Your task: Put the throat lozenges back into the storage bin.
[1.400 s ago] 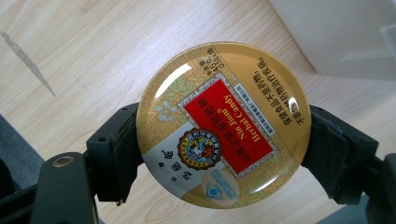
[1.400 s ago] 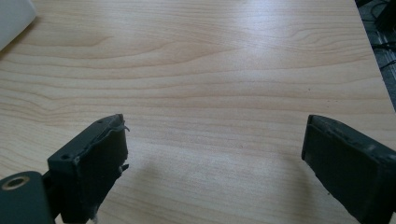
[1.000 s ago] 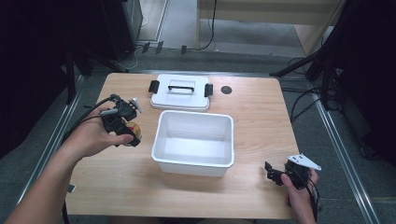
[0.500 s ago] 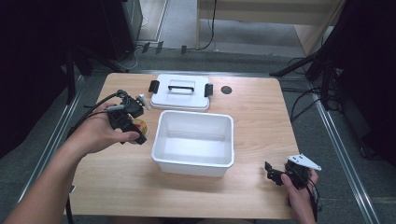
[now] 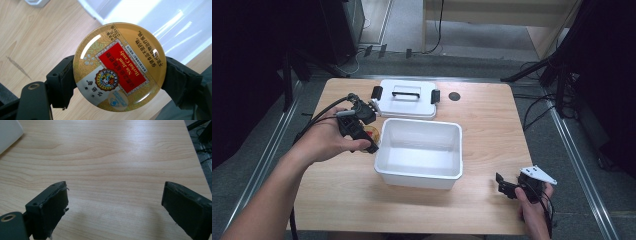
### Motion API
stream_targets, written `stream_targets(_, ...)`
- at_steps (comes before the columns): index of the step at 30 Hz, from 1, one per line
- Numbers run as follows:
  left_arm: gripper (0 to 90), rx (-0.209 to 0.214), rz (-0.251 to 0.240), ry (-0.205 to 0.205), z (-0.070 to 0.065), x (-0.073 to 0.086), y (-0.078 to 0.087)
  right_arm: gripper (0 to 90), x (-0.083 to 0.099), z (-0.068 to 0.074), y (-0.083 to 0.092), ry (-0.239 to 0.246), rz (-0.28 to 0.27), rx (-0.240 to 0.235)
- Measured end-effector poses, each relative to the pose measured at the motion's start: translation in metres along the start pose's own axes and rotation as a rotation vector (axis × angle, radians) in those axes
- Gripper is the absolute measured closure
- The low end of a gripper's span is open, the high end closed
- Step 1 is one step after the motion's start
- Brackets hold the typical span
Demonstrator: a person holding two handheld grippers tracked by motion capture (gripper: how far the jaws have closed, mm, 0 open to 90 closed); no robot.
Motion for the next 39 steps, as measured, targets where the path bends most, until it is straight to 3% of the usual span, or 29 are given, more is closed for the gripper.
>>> stream_targets(6, 20.8, 0.011, -0.006, -0.024, -0.009, -0.01, 0.002, 7.1, -0.003, -0.001, 0.003, 0.001, -0.043, 0.003)
stream_targets(11, 20.8, 0.023, -0.001, -0.047, -0.016, -0.016, 0.0, 13.4, -0.007, -0.001, 0.006, 0.003, -0.102, 0.03)
stream_targets(19, 20.9, 0.034, 0.014, -0.077, -0.025, -0.024, -0.009, 13.2, -0.01, 0.011, 0.007, 0.113, -0.132, -0.009)
stream_targets(22, 20.9, 0.037, 0.015, -0.083, -0.029, -0.027, -0.012, 13.5, -0.011, 0.013, 0.007, 0.115, -0.148, -0.047)
stream_targets(27, 20.9, 0.041, 0.028, -0.107, -0.034, -0.031, -0.018, 13.4, -0.014, 0.011, 0.01, 0.119, -0.188, -0.053)
stream_targets(33, 20.9, 0.058, 0.026, -0.123, -0.039, -0.034, -0.028, 13.0, -0.014, 0.009, 0.012, 0.121, -0.212, 0.014)
stream_targets(39, 20.8, 0.074, 0.038, -0.128, -0.04, -0.034, -0.041, 13.2, -0.015, 0.007, 0.012, 0.12, -0.214, 0.033)
Point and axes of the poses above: each handheld gripper's, and its own axes: y roughly backward along the jaws, x roughly out of its underside, z roughly to its left, the point moved 9 cm from there along -y, roughly forward along the jaws, and after that the axes turned 1 degree about z, right-handed, at the moved point
